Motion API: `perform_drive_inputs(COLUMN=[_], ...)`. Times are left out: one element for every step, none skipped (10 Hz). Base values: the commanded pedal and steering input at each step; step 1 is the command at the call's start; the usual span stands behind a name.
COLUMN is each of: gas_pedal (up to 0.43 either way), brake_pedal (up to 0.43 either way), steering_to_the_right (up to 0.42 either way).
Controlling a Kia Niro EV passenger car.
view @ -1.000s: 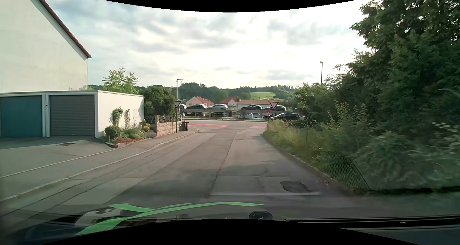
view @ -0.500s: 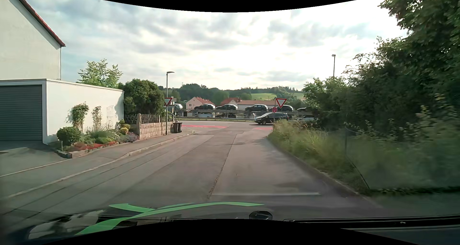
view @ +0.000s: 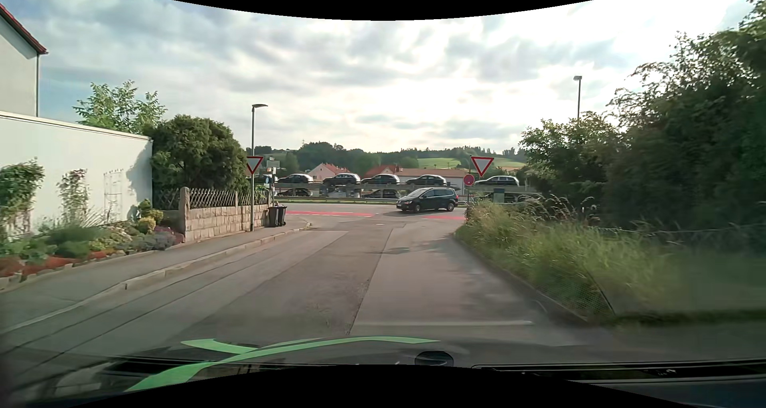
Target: Follow the waypoints while adhering to traffic rules and regulations
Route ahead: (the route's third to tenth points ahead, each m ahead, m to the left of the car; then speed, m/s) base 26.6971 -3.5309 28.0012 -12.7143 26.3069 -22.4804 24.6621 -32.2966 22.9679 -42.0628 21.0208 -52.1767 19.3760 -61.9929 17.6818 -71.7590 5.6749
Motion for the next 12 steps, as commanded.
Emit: perform_drive_inputs(gas_pedal=[0.0,0.0,0.0,0.0,0.0,0.0,0.0,0.0,0.0,0.0,0.0,0.0], brake_pedal=[0.195,0.195,0.189,0.213,0.213,0.189,0.189,0.171,0.146,0.134,0.134,0.134], steering_to_the_right=[0.008,0.008,0.006,0.004,0.004,0.004,0.004,0.005,0.009,0.011,0.011,0.012])
